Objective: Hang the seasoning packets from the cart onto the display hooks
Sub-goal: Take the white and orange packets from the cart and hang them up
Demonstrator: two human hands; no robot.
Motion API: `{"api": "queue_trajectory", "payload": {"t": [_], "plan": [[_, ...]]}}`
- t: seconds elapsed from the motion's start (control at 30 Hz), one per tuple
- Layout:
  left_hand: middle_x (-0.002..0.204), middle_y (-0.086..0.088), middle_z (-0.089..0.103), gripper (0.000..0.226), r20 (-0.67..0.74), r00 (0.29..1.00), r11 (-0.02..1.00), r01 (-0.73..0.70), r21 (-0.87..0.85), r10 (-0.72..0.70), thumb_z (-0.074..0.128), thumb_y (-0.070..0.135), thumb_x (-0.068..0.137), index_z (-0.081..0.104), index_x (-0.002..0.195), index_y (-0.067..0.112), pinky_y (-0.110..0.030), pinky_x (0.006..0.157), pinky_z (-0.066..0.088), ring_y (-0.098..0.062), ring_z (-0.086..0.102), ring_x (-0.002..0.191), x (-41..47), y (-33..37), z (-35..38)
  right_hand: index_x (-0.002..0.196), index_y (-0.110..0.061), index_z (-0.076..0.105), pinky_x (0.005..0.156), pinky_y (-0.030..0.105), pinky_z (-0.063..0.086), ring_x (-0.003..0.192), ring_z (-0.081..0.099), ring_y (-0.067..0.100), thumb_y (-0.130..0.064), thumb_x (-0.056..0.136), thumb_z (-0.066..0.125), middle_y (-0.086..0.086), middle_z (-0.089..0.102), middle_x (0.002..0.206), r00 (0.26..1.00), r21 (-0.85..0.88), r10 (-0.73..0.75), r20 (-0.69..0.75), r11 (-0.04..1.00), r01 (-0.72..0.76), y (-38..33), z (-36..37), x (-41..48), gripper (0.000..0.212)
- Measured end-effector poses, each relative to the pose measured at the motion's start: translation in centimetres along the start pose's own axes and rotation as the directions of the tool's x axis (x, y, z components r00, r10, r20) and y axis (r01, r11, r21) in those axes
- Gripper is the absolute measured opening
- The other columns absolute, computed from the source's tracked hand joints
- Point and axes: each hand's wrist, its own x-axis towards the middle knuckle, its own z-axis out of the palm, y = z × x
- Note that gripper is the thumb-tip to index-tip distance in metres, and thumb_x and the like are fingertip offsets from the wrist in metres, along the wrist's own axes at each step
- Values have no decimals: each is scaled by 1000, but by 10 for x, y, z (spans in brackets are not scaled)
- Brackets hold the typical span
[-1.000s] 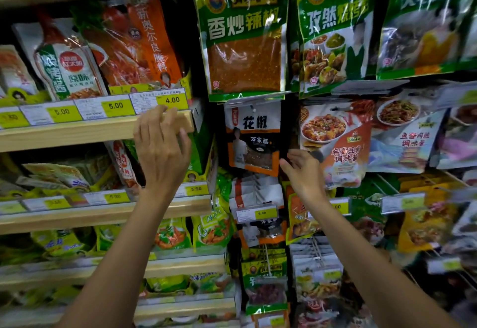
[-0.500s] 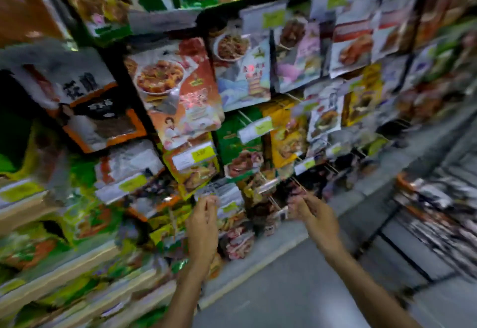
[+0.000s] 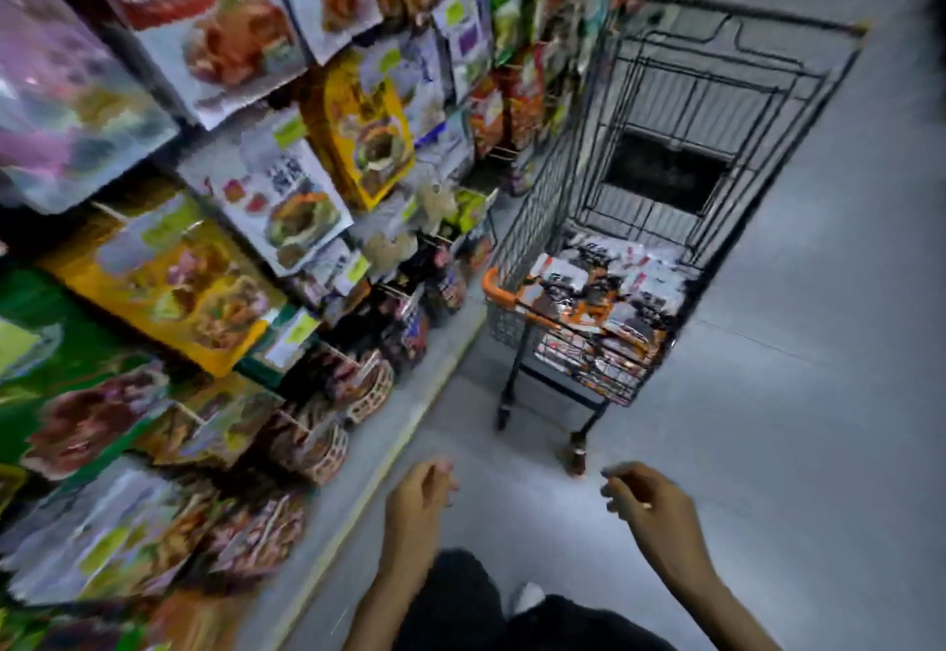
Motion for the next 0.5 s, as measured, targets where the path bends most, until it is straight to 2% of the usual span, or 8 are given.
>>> {"api": "queue_trajectory", "payload": {"t": [0.1,0.13,0.27,0.5], "plan": [[81,-4,67,19,50,998,995,-41,94,36,46,18,100,65,94,17,-14,64,49,-16,64,75,29,23,12,85,-18,68,67,28,54,64,68,8,-8,92,59,-2,72,72,996,54,58,-61,997,-55,8,-15,17,16],[80,-2,67,19,71,996,988,-72,134,63,47,19,99,64,94,18,-11,62,47,-13,64,74,39,30,16,85,-19,69,66,24,54,63,67,6,-10,93,59,-2,72,72,994,77,72,-80,995,-66,8,-17,25,16],[79,1,67,17,142,985,967,-130,220,101,47,19,99,63,94,20,-9,60,44,-9,63,73,89,62,43,88,-19,69,62,14,51,65,67,4,-14,95,57,-2,72,73,983,160,127,-136,982,-105,2,-24,68,15],[81,6,67,17,267,948,917,-255,307,174,46,14,99,62,100,19,-7,60,44,-10,63,76,208,126,91,84,-29,66,62,13,49,69,65,1,-16,96,55,-10,69,72,962,154,173,-209,978,-143,-30,-35,178,21]]}}
